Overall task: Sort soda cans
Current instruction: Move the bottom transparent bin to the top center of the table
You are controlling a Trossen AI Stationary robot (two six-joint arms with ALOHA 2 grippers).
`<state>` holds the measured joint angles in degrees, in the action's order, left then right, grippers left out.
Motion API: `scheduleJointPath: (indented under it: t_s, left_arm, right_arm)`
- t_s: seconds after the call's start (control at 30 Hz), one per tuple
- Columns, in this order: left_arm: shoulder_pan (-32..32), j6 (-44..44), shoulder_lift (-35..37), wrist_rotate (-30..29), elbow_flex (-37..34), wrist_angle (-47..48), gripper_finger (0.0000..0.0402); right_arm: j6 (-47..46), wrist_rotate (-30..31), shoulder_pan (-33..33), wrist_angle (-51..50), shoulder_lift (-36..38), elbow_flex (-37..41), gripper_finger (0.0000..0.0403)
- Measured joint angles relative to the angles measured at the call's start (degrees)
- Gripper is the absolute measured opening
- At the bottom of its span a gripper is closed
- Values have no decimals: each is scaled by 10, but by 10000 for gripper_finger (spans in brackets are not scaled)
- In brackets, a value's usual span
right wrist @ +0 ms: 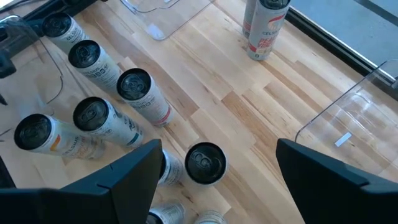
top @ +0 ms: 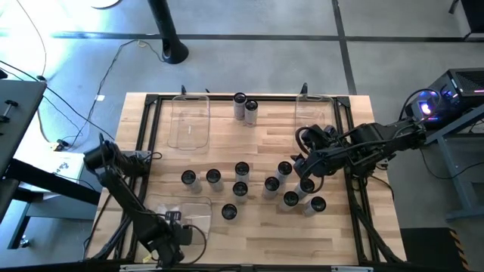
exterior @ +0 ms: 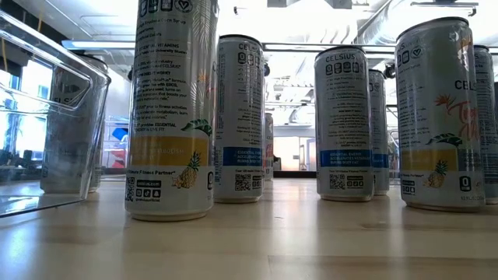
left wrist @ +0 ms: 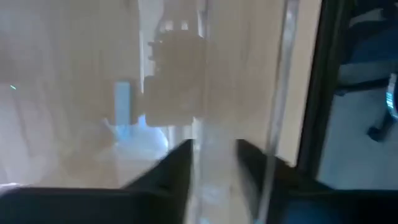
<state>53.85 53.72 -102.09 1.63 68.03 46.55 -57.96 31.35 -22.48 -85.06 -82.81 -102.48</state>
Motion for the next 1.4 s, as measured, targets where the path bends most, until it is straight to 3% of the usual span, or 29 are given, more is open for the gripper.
scheduleJointPath:
  t_s: [0.03,0.1,0.3,0.6,0.87,1.03,1.13,1.27,1.33,1.4]
  left_arm:
    - [-2,-3,0,13,0,-4,50]
    - [-3,-7,2,31,0,-10,16]
    - [-3,37,56,69,4,-4,4]
    - [2,102,157,64,61,52,1]
    - [1,46,161,77,169,112,1]
    - [-20,62,161,81,270,143,0]
    - [-40,61,161,46,339,150,0]
    - [-82,6,162,-71,432,210,0]
    - [-122,-36,162,-125,468,236,0]
    - [-174,-81,162,-143,491,236,0]
  right_arm:
    - [0,0,0,0,0,0,311]
    - [1,0,0,0,0,0,311]
    - [19,0,0,0,0,0,311]
    - [41,23,0,0,0,0,311]
    - [55,24,0,0,0,0,311]
    - [70,24,0,0,0,0,311]
    - [77,24,0,0,0,0,311]
    - [76,24,3,0,0,0,311]
    - [76,24,3,0,0,0,311]
    - [77,24,3,0,0,0,311]
